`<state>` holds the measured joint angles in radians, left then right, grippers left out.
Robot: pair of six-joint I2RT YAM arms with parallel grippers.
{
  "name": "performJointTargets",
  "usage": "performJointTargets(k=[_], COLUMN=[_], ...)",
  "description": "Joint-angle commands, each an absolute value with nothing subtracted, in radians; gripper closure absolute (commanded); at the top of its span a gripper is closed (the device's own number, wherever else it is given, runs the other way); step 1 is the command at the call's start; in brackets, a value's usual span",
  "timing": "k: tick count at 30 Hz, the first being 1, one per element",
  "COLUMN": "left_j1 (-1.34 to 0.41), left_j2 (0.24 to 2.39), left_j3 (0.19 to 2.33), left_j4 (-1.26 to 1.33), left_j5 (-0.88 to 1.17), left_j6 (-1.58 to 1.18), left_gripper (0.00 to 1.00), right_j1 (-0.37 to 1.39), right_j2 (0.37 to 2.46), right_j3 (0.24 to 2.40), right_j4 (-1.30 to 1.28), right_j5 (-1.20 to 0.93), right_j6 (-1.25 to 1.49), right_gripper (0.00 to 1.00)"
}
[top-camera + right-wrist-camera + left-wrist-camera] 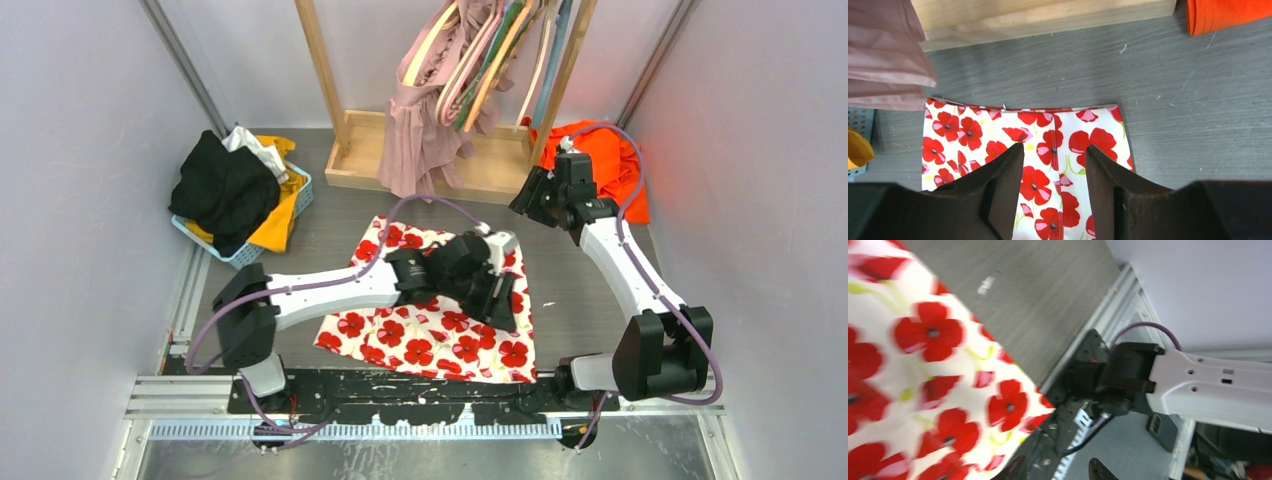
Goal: Place the skirt on the hanger
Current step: Flatten out the skirt at the center of the board.
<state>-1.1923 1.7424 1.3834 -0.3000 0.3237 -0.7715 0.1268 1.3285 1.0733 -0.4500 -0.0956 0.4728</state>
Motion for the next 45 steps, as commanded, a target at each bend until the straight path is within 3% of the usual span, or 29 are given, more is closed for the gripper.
performJointTargets(k=[1, 10, 24, 36, 45], left_j1=[-1.065, -0.831, -0.565, -0.536, -0.454], left_j2=[1.569, 1.431, 1.633, 1.692, 1.703], left_j3=[1.266, 1.02, 0.977, 0.959, 0.959], left_j4=[-0.357, -0.314, -0.114, -0.413, -0.501], left_j5=[0.191, -0.001, -0.001, -0.276, -0.323], left_j6=[-0.762, -0.77, -0.787, -0.861, -0.868], left_gripper=[0.53, 0.55, 0.58, 0.59, 0.63], right_j1=[0.123, 0.123, 0.124, 0.123, 0.124], right_j2=[1.275, 1.157, 1.014, 1.019, 1.029], right_j3=[1.075, 1.234, 1.507, 1.518, 1.555], right_j4=[-0.443, -0.584, -0.755, -0.736, -0.735], right_j5=[-0.095, -0.083, -0.148, -0.255, -0.28], right_j6=[0.471, 0.451, 0.432, 0.442, 0.443], right_gripper=[0.47, 0.5, 0.51, 0.5, 0.5])
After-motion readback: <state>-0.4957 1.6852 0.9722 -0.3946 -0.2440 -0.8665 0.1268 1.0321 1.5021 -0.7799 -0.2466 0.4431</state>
